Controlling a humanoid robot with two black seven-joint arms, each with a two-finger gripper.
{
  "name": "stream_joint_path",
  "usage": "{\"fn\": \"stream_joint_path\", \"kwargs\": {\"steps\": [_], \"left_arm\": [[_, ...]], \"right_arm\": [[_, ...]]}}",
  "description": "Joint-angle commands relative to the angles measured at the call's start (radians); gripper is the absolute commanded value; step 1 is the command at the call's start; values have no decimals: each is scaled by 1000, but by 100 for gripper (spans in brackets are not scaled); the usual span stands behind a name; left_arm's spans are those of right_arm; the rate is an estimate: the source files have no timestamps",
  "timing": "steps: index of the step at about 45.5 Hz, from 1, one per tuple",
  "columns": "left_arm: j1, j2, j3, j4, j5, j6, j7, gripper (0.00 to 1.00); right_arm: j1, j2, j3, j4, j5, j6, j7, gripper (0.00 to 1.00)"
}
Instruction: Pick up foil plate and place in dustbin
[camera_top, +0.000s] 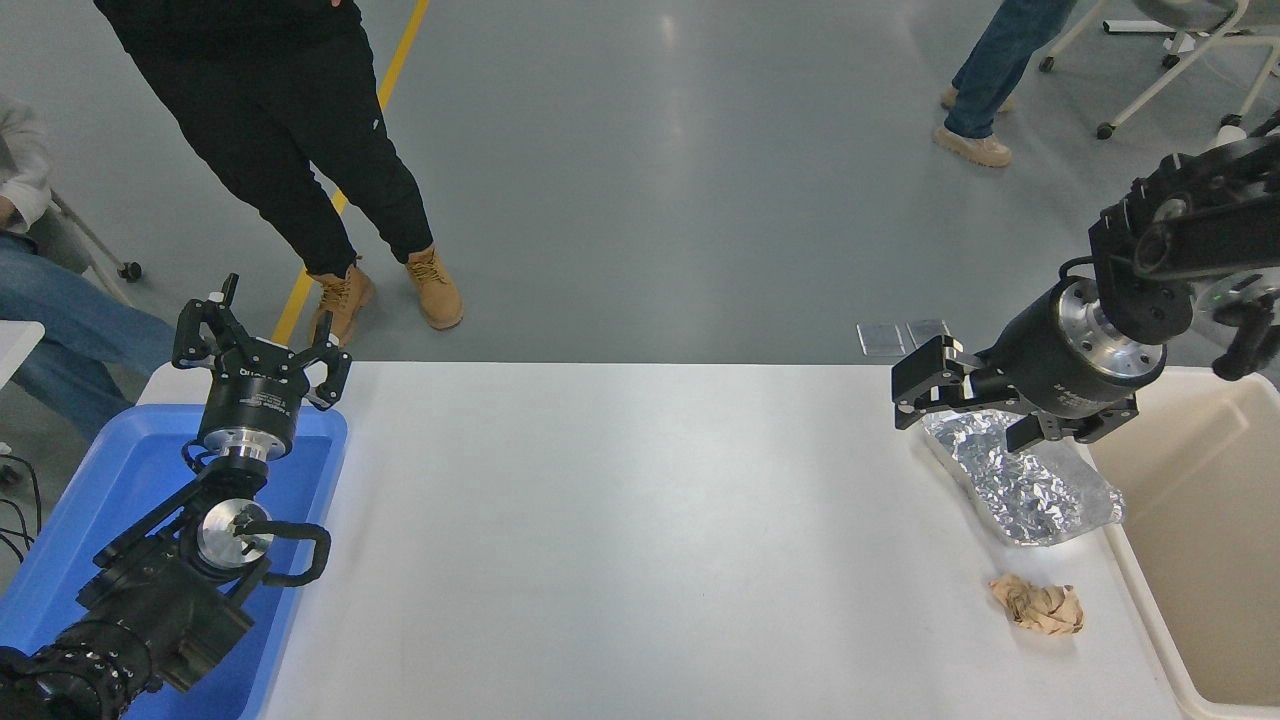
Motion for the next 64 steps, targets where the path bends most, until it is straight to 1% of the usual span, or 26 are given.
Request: {"fn": "stream_joint_path", "kwargs": {"steps": [1,6,12,18,26,37,47,51,54,59,64], "left_arm": [[0,-1,0,1,0,0,0,99],[0,-1,0,0,0,0,0,99],[0,-1,0,1,0,0,0,99],[0,-1,0,0,0,0,0,99],[0,1,0,0,0,-1,0,99],[0,1,0,0,0,-1,0,99],[0,1,0,0,0,-1,0,99],[0,1,0,0,0,-1,0,99],[0,1,0,0,0,-1,0,99],[0,1,0,0,0,-1,0,99],[0,1,0,0,0,-1,0,99]], "right_arm": [[0,24,2,-8,27,0,0,100],[4,50,-1,-14,42,2,0,100],[2,128,-7,-47,113,5,0,100],[4,149,-6,-57,119,5,0,100],[-4,146,2,-80,120,4,2,100],[-111,143,-22,-261,119,4,2,100],[-196,117,-1,-273,120,2,2,100],[-243,113,-5,-275,122,-33,0,100],[-262,110,-19,-276,134,-94,0,100],[-300,74,-47,-285,195,-151,-2,100],[-383,71,-65,-342,251,-185,-2,100]]}}
